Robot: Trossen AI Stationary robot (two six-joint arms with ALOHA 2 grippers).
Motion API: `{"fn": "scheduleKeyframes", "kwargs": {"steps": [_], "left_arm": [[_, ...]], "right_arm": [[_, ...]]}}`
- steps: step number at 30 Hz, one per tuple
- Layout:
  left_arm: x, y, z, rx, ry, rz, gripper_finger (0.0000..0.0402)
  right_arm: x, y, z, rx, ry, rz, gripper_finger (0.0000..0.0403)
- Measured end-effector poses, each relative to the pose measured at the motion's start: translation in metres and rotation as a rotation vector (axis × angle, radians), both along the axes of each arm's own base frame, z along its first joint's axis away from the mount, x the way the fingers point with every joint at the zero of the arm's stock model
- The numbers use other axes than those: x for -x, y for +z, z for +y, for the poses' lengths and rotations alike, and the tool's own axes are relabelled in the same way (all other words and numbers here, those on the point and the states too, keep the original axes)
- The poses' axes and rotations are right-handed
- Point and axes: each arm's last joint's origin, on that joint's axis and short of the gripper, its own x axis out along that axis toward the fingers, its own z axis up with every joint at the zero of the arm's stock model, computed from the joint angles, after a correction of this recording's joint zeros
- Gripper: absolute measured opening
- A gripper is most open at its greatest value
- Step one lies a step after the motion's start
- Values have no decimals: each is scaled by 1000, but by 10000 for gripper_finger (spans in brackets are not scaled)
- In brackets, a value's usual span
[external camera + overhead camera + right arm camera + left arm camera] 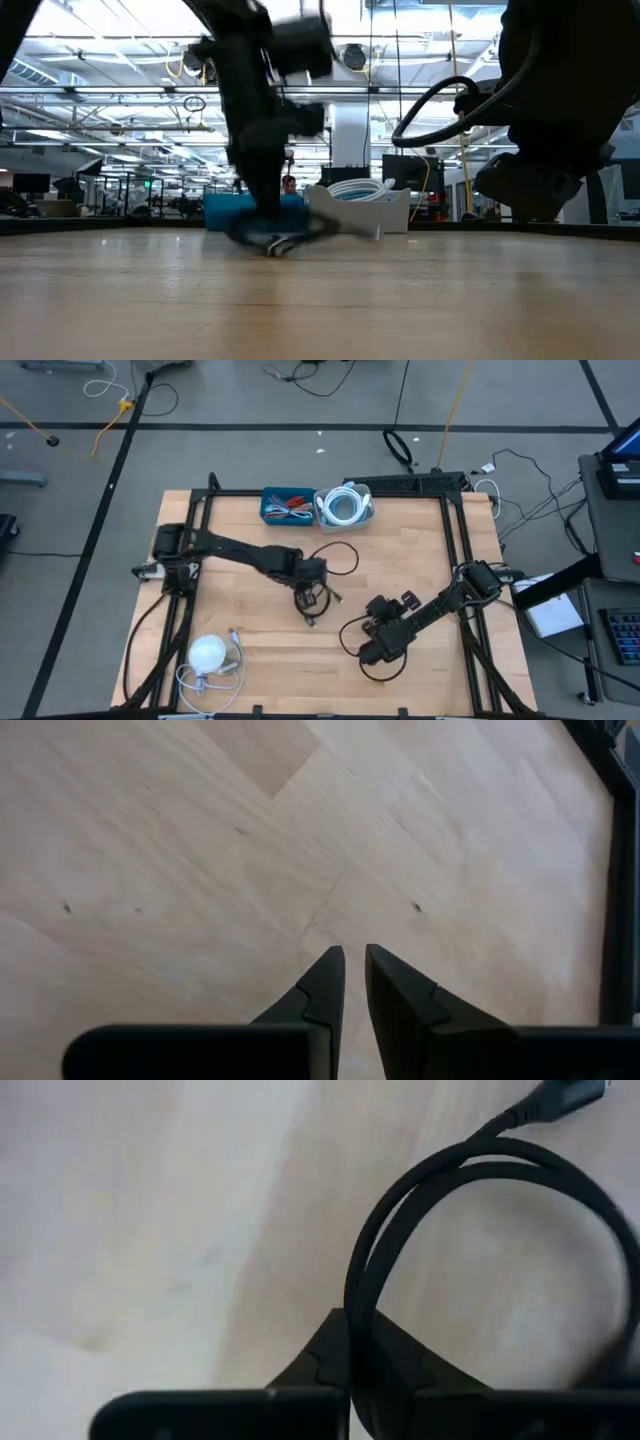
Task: Pick & Place USB Port
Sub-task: Put the black usb cable into the gray bin
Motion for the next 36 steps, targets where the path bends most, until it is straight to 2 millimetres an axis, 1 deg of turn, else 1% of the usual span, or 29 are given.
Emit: {"fn": "scheduleKeyframes", "kwargs": {"steps": [2,3,5,8,10,12,14,16,18,20,22,24,25,27,28,31,33,36], "left_arm": [[5,22,-5,-68,6,-71,10],[8,36,-8,-107,13,-123,9],[18,60,-14,-191,35,-195,9],[42,97,-25,-317,77,-311,9],[59,122,-33,-410,123,-433,9],[78,140,-41,-498,182,-570,9],[95,150,-49,-539,238,-746,9],[112,152,-54,-542,283,-933,9],[129,146,-53,-502,332,-1137,9],[144,131,-48,-454,394,-1330,9],[158,114,-40,-418,421,-1505,9],[169,100,-30,-379,432,-1646,9],[172,94,-26,-367,447,-1689,9],[174,84,-19,-360,483,-1702,9],[173,81,-17,-364,491,-1694,9],[162,84,-14,-367,478,-1695,9],[152,84,-16,-375,447,-1666,9],[142,84,-22,-390,387,-1622,9]], "right_arm": [[-1,0,0,-1,-15,-26,41],[-1,-1,1,-2,-20,-40,41],[-3,-1,1,2,-22,-77,40],[-7,-3,3,0,-13,-140,39],[-12,-3,4,15,9,-210,40],[-17,-4,6,45,43,-291,40],[-23,-3,7,96,77,-383,39],[-29,-1,8,170,116,-490,37],[-34,1,10,245,162,-585,35],[-40,4,14,339,211,-672,34],[-46,8,18,443,243,-773,34],[-54,13,21,541,239,-866,34],[-59,15,20,550,223,-889,34],[-75,19,9,544,145,-941,34],[-83,24,-1,540,93,-975,34],[-110,40,-31,490,-41,-1072,34],[-124,48,-47,465,-28,-1040,34],[-142,66,-60,423,110,-1008,34]]}}
